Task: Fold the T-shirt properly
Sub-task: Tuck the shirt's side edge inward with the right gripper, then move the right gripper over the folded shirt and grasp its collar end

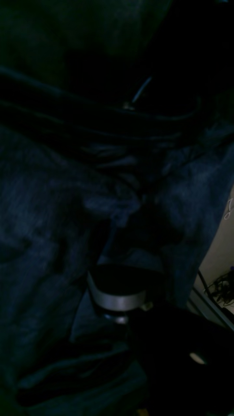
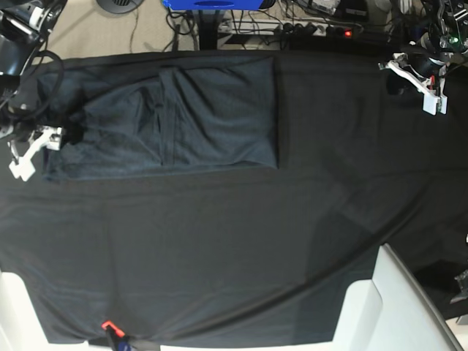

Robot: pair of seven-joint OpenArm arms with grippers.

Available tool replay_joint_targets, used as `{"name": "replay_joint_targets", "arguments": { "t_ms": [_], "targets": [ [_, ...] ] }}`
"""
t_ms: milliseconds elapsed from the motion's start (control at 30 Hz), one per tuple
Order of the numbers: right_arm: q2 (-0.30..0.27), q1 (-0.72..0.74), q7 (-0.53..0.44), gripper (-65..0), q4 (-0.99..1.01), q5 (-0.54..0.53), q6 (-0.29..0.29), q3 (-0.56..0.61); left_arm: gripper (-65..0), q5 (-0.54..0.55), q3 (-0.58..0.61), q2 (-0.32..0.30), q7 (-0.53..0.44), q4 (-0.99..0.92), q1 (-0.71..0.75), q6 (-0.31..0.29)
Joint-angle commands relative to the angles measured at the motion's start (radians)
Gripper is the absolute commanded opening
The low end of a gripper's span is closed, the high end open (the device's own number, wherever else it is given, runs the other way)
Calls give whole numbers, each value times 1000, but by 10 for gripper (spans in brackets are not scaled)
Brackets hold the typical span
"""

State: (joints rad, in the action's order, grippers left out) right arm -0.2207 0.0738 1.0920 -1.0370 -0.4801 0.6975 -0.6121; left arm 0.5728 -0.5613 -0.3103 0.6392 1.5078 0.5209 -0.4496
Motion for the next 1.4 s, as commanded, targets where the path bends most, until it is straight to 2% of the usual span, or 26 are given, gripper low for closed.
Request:
{"name": "replay_joint_targets", "arguments": {
  "t_ms": [0,67,200,433,467,533,667,800,933,1100,1233,1367],
  "targets": [
    [10,-4,29,-123,5,10,1,8,-650,10,-6,-16,-15,10,5,-5],
    [10,-6,30,-156,5,10,1,19,-650,10,-6,-16,-15,10,5,-5],
    [11,-7,30,-279,5,10,1,77,-650,10,-6,-16,-15,10,3,-5],
    [11,-7,23,-299,11,10,1,99,-650,10,-6,-16,-15,-40,-9,-5],
    [10,-7,23,-317,11,13,1,99,-650,10,-6,-16,-15,-43,-9,-5],
    [7,-7,23,-398,11,14,1,99,-650,10,-6,-16,-15,-45,-9,-5],
    [10,-1,29,-650,4,14,1,100,-650,10,-6,-16,-15,-40,-18,-5],
    [27,-10,41,-645,-116,16,1,102,-650,10,-6,-16,-15,-39,-23,-5],
    [57,-55,107,-645,-342,16,1,116,-650,10,-6,-16,-15,-39,-23,-5],
    [106,-116,167,-645,-599,14,1,261,-650,10,-4,-16,-15,-39,-32,-5],
    [149,-156,182,-645,-711,16,-8,398,-650,8,-4,-16,-15,-43,-41,-5],
    [171,-194,170,-645,-747,16,-178,544,-650,8,-4,-17,-15,-40,-43,-5]
  ]
}}
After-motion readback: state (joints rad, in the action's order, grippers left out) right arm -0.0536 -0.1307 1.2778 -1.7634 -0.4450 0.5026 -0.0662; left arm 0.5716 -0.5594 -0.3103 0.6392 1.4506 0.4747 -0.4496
